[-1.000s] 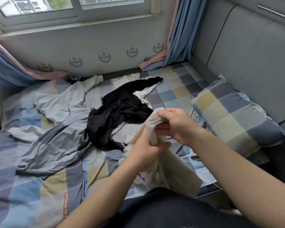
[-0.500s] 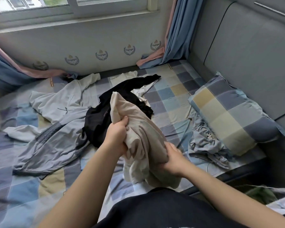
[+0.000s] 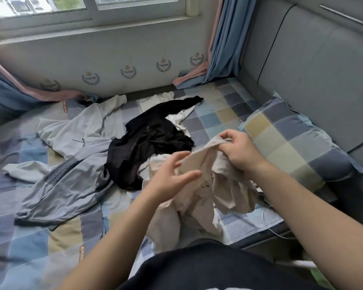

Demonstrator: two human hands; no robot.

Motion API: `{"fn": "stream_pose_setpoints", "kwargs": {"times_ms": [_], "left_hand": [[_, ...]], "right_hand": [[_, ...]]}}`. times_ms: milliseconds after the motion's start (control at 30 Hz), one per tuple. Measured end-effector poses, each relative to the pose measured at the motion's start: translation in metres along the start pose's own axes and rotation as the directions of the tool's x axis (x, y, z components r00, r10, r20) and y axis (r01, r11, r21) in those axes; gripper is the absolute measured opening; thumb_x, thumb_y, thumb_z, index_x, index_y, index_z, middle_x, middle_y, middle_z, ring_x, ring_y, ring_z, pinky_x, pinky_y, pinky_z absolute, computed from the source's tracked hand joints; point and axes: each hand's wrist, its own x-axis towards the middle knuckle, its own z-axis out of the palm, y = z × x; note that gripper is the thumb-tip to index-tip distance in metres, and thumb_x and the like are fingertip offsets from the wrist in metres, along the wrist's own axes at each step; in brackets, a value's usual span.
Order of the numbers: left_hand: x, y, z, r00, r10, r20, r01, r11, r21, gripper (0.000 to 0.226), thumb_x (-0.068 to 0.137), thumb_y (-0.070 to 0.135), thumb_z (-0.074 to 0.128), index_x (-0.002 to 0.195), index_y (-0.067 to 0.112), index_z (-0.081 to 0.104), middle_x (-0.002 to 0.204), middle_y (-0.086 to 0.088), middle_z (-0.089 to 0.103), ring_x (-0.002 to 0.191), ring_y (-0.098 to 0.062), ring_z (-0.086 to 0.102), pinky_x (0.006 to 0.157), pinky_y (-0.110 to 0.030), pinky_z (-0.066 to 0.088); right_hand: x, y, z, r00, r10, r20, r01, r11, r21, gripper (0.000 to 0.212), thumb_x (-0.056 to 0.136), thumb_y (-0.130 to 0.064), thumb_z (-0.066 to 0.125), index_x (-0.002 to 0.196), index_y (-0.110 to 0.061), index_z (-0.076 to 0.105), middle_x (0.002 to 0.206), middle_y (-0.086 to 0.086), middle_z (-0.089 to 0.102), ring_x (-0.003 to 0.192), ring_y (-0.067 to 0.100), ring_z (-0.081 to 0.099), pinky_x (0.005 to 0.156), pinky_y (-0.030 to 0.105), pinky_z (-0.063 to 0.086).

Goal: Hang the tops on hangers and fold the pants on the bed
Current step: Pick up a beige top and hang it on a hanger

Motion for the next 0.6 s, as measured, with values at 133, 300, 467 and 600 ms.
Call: {"fn": "stream_pose_setpoints", "kwargs": {"times_ms": [133,300,467,600], "left_hand": [[-0.004,0.004,0.032,0.993,0.095,0.067,-0.099,0.993,0.059,0.079,0.078,0.041,0.083,0.145,0.028,0.045,0.144,0.013,0.052,0.134,-0.009,0.049,0.107,-0.031,0.044],[0.001,0.017,0.041,0.953,0.262,-0.15,-0.26,0.965,0.033,0.046,0.083,0.026,0.067,0.127,0.03,0.056,0.12,0.01,0.062,0.109,-0.009,0.062,0.093,-0.032,0.051],[0.007,0.018,0.028,0.927,0.326,-0.184,-0.306,0.943,0.129,0.029,0.086,0.011,0.062,0.075,0.037,0.055,0.078,0.009,0.055,0.075,-0.012,0.055,0.069,-0.036,0.05],[0.009,0.016,0.02,0.929,0.189,-0.318,-0.173,0.982,0.08,0.022,0.088,0.003,0.054,0.068,0.011,0.049,0.06,-0.002,0.057,0.055,-0.015,0.052,0.055,-0.032,0.042]], "right_hand": [[0.0,-0.022,0.005,0.98,0.063,0.187,-0.111,0.961,0.255,0.011,0.095,-0.005,0.062,0.096,-0.013,0.07,0.081,0.003,0.07,0.07,0.01,0.066,0.064,0.02,0.054],[-0.002,-0.027,-0.004,0.898,0.043,0.438,-0.204,0.923,0.326,0.021,0.096,-0.002,0.06,0.114,-0.006,0.071,0.105,0.013,0.075,0.092,0.02,0.072,0.08,0.027,0.059],[-0.004,-0.018,-0.024,0.853,0.145,0.501,-0.194,0.98,0.046,0.046,0.083,-0.024,0.081,0.125,-0.018,0.064,0.112,0.009,0.074,0.096,0.019,0.073,0.085,0.03,0.059],[-0.014,-0.004,-0.031,0.819,0.293,0.494,-0.087,0.913,-0.398,0.065,0.069,-0.036,0.091,0.124,-0.03,0.057,0.106,-0.003,0.07,0.086,0.014,0.073,0.065,0.026,0.059]]}}
